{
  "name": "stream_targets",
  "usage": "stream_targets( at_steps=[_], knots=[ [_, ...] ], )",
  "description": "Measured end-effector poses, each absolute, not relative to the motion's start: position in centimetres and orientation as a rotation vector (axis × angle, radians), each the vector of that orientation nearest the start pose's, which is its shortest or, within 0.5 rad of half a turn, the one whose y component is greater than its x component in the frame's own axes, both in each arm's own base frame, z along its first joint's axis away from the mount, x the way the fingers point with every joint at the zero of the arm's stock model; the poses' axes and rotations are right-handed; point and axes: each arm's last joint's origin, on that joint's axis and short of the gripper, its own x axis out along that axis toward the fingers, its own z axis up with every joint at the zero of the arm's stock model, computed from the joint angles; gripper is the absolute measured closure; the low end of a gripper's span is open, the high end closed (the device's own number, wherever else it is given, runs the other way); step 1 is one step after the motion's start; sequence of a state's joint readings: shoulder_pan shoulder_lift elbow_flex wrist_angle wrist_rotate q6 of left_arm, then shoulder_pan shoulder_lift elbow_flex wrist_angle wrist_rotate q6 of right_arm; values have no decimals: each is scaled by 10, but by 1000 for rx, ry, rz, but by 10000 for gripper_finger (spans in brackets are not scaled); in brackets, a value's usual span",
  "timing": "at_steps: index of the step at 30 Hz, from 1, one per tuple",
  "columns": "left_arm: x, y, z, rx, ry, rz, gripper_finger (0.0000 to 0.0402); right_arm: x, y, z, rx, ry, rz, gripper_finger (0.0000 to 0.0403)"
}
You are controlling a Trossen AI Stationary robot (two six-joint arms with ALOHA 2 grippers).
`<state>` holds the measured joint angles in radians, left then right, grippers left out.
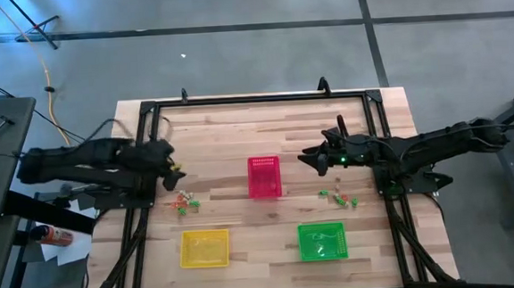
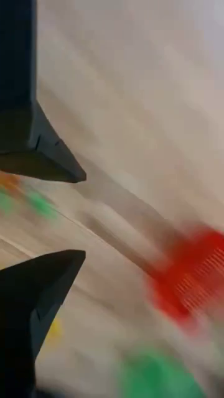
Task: Sort Halloween decoration
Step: Put the orange pumpkin toy into the red bin
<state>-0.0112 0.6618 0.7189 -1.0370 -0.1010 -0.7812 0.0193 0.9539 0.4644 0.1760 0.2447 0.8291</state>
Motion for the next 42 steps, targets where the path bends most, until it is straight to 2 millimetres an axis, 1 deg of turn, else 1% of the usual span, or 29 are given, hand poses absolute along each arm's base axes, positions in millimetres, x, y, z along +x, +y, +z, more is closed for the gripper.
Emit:
stream_targets(
  at_steps=[2,5,8,11,17,24,31,38,42],
  knots=[
    [111,-1,250,-672,1079,478,212,203,-3,226,776,207,-341,159],
    [120,-7,229,-723,1282,485,209,203,-3,226,775,214,-345,159],
    [128,-13,210,-740,1431,464,209,203,-3,226,774,215,-345,159],
    [134,-19,199,-716,1505,456,212,203,-3,225,774,217,-345,159],
    [141,-32,181,-627,1579,450,215,202,-3,224,768,230,-350,159],
    [149,-47,168,-464,1624,391,215,202,-3,224,769,227,-364,159],
    [154,-52,154,-387,1704,413,215,202,-4,223,772,229,-369,159],
    [165,-55,142,-371,1688,388,215,202,-4,224,774,216,-393,159],
    [167,-56,138,-368,1702,392,215,202,-4,224,788,214,-397,159]
  ],
)
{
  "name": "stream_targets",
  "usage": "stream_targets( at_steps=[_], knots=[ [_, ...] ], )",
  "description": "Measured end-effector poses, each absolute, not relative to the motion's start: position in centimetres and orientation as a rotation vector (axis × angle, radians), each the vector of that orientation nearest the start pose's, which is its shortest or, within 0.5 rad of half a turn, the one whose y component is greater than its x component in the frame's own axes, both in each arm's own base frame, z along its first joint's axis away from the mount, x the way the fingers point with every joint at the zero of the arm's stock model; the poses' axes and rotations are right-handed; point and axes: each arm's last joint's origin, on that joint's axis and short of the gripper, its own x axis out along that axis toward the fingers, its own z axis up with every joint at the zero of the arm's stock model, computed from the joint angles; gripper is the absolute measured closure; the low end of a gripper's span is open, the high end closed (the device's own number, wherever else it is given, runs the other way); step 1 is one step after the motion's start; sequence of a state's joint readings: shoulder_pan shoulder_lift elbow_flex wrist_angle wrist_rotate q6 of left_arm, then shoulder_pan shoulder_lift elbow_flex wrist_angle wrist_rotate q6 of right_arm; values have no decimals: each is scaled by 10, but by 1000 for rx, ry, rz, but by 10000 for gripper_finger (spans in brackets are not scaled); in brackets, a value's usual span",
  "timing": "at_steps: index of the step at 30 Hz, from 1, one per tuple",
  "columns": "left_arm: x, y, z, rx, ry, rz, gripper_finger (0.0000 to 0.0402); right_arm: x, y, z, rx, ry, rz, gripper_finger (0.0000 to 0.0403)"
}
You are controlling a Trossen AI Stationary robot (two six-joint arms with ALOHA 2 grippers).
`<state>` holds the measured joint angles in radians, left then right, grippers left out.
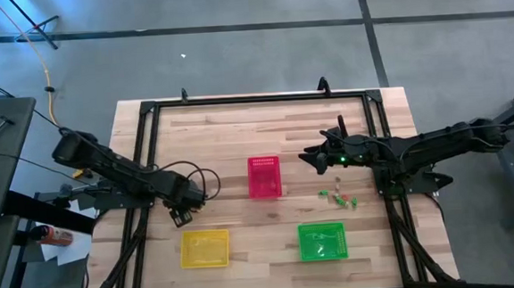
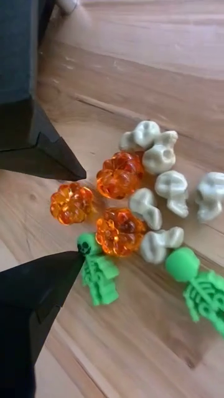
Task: Sort Halloween decoration
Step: Put the orange pumpkin toy into the red bin
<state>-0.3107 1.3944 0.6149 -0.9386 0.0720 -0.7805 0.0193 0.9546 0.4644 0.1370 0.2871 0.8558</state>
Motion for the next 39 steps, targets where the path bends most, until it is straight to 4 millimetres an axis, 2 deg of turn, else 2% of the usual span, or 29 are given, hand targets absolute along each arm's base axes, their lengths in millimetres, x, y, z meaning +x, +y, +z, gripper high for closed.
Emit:
stream_targets(
  at_steps=[11,29,39],
  knots=[
    [167,-55,137,-323,1716,352,215,202,-4,223,787,215,-397,159],
    [167,-56,137,-387,1748,319,216,201,-4,223,786,220,-398,159],
    [168,-55,137,-364,1728,335,216,201,-4,223,787,220,-398,159]
  ],
)
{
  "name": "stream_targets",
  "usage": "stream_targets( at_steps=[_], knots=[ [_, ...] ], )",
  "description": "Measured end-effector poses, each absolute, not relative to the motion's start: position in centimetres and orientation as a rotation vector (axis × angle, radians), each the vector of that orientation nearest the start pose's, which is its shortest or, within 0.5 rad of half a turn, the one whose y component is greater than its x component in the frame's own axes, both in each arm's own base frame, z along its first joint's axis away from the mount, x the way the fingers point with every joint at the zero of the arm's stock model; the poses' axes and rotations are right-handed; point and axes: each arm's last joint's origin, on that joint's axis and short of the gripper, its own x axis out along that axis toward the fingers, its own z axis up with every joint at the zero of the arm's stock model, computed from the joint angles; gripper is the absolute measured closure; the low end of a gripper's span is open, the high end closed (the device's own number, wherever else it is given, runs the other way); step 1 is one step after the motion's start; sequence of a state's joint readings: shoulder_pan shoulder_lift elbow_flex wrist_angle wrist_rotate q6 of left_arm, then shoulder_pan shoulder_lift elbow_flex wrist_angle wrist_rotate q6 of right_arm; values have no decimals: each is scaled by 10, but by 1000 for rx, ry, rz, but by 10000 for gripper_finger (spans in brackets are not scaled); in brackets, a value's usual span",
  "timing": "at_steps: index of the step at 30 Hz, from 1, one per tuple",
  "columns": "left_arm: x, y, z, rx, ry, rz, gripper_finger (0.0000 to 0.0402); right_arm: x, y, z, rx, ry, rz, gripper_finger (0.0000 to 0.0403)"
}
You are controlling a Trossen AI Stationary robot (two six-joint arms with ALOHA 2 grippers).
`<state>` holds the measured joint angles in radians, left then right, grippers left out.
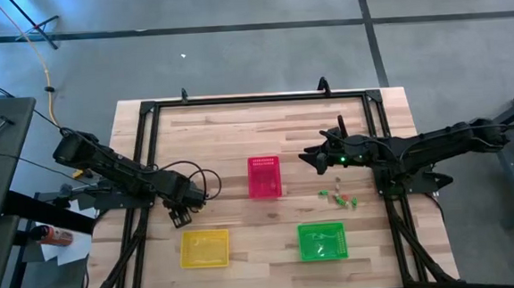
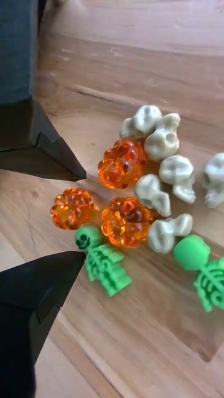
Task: Sort Halloween decoration
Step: Put the orange pumpkin toy into the red bin
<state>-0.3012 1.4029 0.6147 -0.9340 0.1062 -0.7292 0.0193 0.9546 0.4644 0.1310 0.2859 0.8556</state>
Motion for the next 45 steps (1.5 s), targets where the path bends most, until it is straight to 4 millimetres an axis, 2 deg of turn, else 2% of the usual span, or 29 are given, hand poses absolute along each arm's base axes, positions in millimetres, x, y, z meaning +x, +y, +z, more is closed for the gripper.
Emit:
stream_targets(
  at_steps=[12,21,34,38,45],
  knots=[
    [168,-56,137,-372,1744,295,216,201,-4,223,812,216,-400,159],
    [162,-55,125,-377,1765,309,216,201,-4,223,812,216,-400,159],
    [161,-54,124,-369,1764,303,216,201,-4,222,811,224,-404,159],
    [161,-54,124,-372,1767,298,232,201,-4,222,810,223,-404,159],
    [161,-55,124,-382,1768,289,284,201,-4,222,809,230,-407,159]
  ],
)
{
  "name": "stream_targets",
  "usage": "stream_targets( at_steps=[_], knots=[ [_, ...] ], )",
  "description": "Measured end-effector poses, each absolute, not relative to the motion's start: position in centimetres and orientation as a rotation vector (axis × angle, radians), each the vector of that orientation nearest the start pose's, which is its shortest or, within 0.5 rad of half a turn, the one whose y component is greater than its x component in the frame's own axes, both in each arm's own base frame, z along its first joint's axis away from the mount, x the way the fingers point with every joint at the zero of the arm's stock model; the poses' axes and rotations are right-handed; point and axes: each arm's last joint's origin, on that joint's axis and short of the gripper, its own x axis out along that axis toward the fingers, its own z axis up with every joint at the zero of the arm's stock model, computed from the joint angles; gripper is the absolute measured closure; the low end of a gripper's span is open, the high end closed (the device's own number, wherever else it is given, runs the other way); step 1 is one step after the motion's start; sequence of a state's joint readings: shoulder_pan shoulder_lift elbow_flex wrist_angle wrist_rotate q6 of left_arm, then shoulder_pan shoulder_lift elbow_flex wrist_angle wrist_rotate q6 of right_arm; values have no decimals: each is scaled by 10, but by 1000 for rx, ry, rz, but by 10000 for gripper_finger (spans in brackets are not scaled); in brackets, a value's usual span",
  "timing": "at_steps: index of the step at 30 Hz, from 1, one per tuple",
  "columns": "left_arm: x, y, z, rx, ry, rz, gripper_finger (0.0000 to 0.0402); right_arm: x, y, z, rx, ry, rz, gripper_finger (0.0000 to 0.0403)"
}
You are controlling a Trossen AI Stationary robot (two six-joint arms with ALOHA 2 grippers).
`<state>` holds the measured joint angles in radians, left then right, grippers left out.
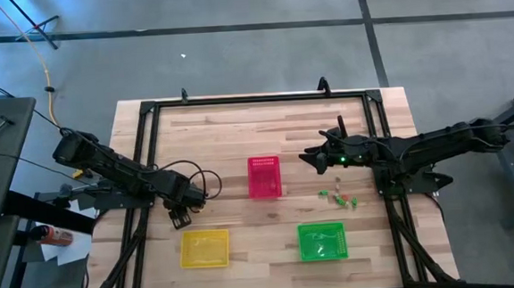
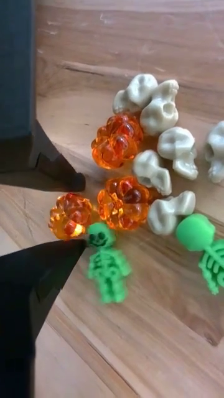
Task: Sort Halloween decoration
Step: Put the orange pumpkin toy into the red bin
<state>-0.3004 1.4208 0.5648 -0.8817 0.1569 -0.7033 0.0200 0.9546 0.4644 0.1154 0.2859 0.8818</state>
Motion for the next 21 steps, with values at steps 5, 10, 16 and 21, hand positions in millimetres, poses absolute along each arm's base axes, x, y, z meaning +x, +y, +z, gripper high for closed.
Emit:
stream_targets(
  at_steps=[5,10,16,21],
  knots=[
    [161,-55,124,-381,1770,290,314,201,-4,222,809,230,-407,159],
    [161,-55,124,-380,1770,290,319,201,-4,222,809,230,-407,159],
    [161,-55,124,-380,1770,290,318,201,-4,222,809,230,-407,159],
    [161,-55,124,-380,1770,290,318,201,-4,222,809,230,-407,159]
  ],
)
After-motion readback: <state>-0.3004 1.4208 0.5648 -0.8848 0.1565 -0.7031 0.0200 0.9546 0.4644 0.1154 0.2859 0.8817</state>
